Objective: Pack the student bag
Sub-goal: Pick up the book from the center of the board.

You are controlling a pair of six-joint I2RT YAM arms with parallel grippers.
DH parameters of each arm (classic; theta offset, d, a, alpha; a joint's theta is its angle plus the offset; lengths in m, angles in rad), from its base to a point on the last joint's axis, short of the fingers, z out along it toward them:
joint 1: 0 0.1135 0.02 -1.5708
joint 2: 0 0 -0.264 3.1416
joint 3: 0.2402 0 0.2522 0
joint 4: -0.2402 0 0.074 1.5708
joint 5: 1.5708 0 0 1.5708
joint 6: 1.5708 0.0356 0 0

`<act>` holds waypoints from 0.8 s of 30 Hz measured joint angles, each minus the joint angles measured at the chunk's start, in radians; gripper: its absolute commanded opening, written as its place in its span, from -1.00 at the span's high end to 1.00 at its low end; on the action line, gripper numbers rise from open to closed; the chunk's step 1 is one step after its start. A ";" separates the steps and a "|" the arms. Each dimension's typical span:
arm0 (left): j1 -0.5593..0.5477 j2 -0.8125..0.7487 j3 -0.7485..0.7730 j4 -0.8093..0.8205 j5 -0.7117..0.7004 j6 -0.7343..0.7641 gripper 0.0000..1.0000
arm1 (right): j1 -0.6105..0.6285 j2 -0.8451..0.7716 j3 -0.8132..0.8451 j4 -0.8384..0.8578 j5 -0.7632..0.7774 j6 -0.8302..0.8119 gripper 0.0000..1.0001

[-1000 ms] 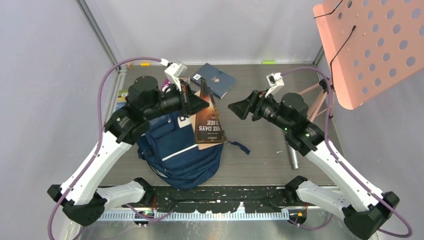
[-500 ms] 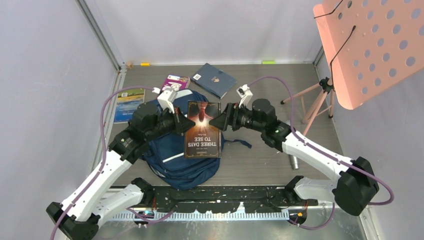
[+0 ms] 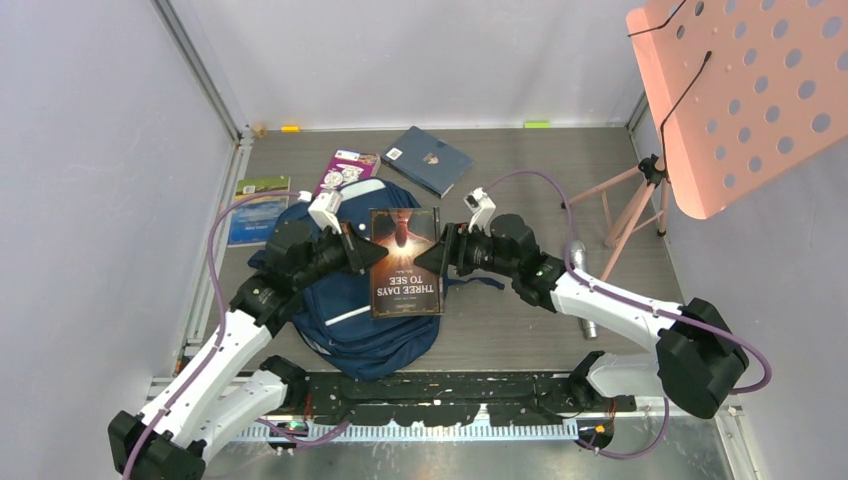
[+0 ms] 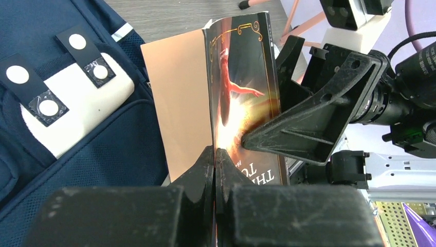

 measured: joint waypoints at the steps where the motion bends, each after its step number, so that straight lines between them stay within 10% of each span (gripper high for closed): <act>1: 0.001 0.002 -0.008 0.014 0.005 -0.005 1.00 | 0.008 0.000 0.000 -0.003 0.014 -0.001 -0.49; 7: 0.004 0.010 -0.066 0.111 0.030 -0.034 1.00 | 0.053 0.000 0.009 -0.034 0.076 -0.003 0.53; 10: 0.013 0.016 -0.093 0.139 0.047 -0.051 0.68 | 0.068 -0.005 0.022 -0.039 0.098 0.015 0.91; 19: 0.089 -0.051 -0.091 0.158 0.095 -0.044 -0.63 | 0.070 -0.194 0.031 -0.169 0.134 -0.015 0.99; 24: 0.102 -0.107 -0.063 0.131 0.119 -0.029 -0.93 | 0.070 -0.303 0.069 -0.174 0.095 -0.030 0.99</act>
